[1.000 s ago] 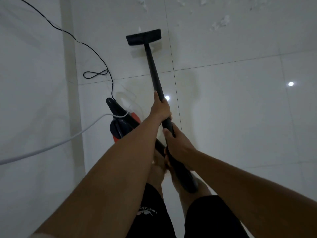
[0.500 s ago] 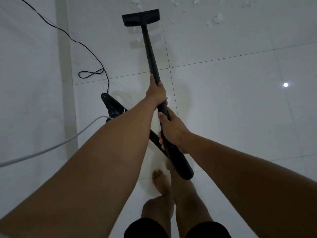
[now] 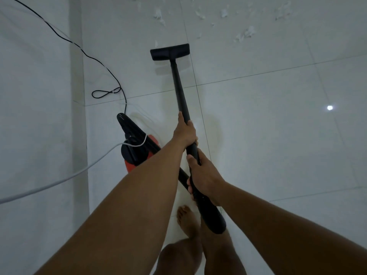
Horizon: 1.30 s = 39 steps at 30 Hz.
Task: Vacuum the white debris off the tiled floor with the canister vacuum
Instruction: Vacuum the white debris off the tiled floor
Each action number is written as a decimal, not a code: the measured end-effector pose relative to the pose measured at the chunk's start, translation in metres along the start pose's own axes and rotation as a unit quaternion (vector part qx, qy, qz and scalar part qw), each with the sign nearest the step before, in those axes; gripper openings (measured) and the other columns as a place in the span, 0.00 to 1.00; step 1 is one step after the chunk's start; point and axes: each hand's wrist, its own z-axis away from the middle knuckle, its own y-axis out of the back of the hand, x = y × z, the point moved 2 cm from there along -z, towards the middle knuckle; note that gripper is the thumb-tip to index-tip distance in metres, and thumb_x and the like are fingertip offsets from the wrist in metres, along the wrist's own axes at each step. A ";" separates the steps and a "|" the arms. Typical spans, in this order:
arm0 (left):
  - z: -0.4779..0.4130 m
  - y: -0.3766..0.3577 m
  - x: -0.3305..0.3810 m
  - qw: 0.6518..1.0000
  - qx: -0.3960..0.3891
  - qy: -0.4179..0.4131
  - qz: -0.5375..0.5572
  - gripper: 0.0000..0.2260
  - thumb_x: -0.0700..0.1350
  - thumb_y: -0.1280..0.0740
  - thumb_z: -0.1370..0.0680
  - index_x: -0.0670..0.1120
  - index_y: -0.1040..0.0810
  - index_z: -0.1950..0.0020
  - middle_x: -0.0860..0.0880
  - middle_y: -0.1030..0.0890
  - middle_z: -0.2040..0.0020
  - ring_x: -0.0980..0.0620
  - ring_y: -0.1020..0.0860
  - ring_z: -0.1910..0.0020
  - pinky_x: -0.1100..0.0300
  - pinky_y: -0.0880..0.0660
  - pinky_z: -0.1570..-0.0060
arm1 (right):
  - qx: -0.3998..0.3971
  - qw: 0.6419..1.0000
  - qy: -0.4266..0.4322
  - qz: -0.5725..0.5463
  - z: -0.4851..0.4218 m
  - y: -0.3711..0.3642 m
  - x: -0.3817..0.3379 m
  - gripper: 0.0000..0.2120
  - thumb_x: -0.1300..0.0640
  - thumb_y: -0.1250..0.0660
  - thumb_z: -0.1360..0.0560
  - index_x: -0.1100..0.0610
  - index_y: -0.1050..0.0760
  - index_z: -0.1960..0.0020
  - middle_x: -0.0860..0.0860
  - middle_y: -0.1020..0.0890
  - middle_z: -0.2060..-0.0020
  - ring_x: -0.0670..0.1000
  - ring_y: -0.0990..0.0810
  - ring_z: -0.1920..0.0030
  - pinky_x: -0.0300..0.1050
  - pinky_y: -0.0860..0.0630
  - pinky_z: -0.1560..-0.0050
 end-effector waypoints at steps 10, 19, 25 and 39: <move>-0.003 -0.017 -0.026 0.999 -0.009 0.033 -0.008 0.29 0.49 0.48 0.13 0.60 0.61 0.17 0.44 0.26 0.63 0.49 0.25 0.68 0.51 0.20 0.60 | 0.057 0.998 -0.002 -0.008 -0.028 -0.007 0.041 0.35 0.18 0.53 0.34 0.33 0.31 0.35 0.59 0.17 0.42 0.66 0.17 0.43 0.69 0.20 0.41; -0.022 -0.027 -0.033 0.998 -0.014 0.059 -0.016 0.29 0.49 0.48 0.13 0.60 0.62 0.18 0.43 0.25 0.63 0.48 0.25 0.68 0.50 0.19 0.57 | 0.052 0.999 -0.012 0.004 -0.068 -0.006 0.061 0.52 0.11 0.54 0.51 0.34 0.31 0.33 0.59 0.19 0.37 0.67 0.20 0.38 0.68 0.23 0.37; -0.034 -0.024 -0.027 0.997 -0.020 0.066 -0.031 0.30 0.48 0.48 0.13 0.60 0.63 0.18 0.43 0.25 0.62 0.48 0.24 0.67 0.49 0.19 0.55 | 0.056 0.998 -0.019 0.004 -0.074 -0.003 0.054 0.52 0.11 0.54 0.51 0.37 0.30 0.35 0.57 0.19 0.39 0.65 0.19 0.38 0.68 0.22 0.38; -0.070 -0.006 0.000 0.995 -0.022 0.082 -0.042 0.30 0.48 0.48 0.13 0.60 0.65 0.19 0.41 0.22 0.60 0.49 0.24 0.67 0.53 0.21 0.62 | 0.014 0.999 -0.031 0.016 -0.095 0.001 0.013 0.47 0.10 0.52 0.48 0.29 0.33 0.35 0.56 0.16 0.44 0.65 0.16 0.46 0.70 0.21 0.43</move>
